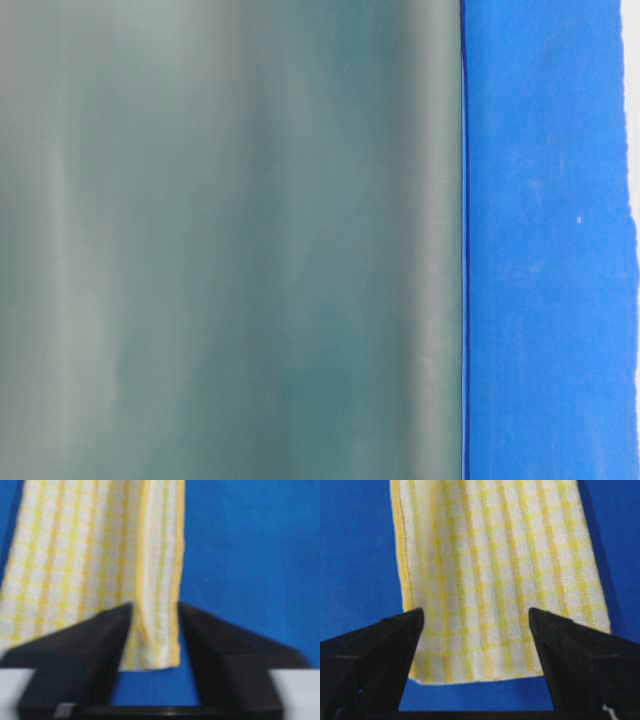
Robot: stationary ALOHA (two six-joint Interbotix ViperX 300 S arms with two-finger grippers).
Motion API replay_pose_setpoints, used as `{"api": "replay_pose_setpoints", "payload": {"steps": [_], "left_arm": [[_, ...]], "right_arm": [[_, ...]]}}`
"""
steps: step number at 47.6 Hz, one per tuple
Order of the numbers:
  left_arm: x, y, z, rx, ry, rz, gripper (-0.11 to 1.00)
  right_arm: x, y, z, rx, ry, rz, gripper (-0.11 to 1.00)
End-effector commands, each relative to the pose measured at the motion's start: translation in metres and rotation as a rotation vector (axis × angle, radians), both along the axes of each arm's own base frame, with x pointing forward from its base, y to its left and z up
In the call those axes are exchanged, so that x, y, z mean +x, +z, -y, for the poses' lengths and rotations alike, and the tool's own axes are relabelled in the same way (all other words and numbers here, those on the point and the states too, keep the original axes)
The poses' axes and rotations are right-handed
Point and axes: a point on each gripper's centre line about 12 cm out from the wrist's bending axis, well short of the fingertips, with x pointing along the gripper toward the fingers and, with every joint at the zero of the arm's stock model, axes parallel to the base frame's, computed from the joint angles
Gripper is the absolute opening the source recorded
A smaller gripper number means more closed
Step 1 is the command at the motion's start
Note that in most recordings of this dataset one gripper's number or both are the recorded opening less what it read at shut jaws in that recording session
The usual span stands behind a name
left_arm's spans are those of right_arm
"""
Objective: Fold the yellow towel.
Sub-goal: 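Open both grippers and release the folded towel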
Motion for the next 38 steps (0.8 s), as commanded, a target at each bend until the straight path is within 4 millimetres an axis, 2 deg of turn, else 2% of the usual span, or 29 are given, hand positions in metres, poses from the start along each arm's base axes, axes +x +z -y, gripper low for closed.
{"api": "replay_pose_setpoints", "payload": {"steps": [1, 5, 7, 13, 23, 31, 38], "left_arm": [[0.004, 0.017, 0.0, -0.01, 0.0, 0.064, 0.51], [0.001, 0.025, -0.001, -0.007, -0.005, 0.1, 0.72], [-0.001, 0.028, -0.002, -0.01, 0.0, 0.115, 0.75], [-0.005, 0.034, -0.01, -0.013, 0.027, 0.139, 0.72], [-0.007, 0.032, -0.023, -0.003, 0.078, 0.113, 0.71], [-0.003, 0.024, -0.034, 0.012, 0.12, 0.068, 0.71], [0.003, 0.008, -0.044, 0.042, 0.15, 0.004, 0.71]], "right_arm": [[0.004, 0.012, -0.001, -0.002, 0.01, 0.048, 0.82], [0.002, 0.02, 0.0, -0.009, 0.017, 0.078, 0.77], [0.002, 0.024, 0.0, -0.014, 0.02, 0.093, 0.77], [0.0, 0.033, 0.007, -0.037, 0.017, 0.133, 0.78], [0.0, 0.035, 0.021, -0.069, -0.013, 0.142, 0.78], [0.001, 0.03, 0.03, -0.076, -0.049, 0.118, 0.78], [0.003, 0.014, 0.042, -0.082, -0.091, 0.056, 0.78]]}}
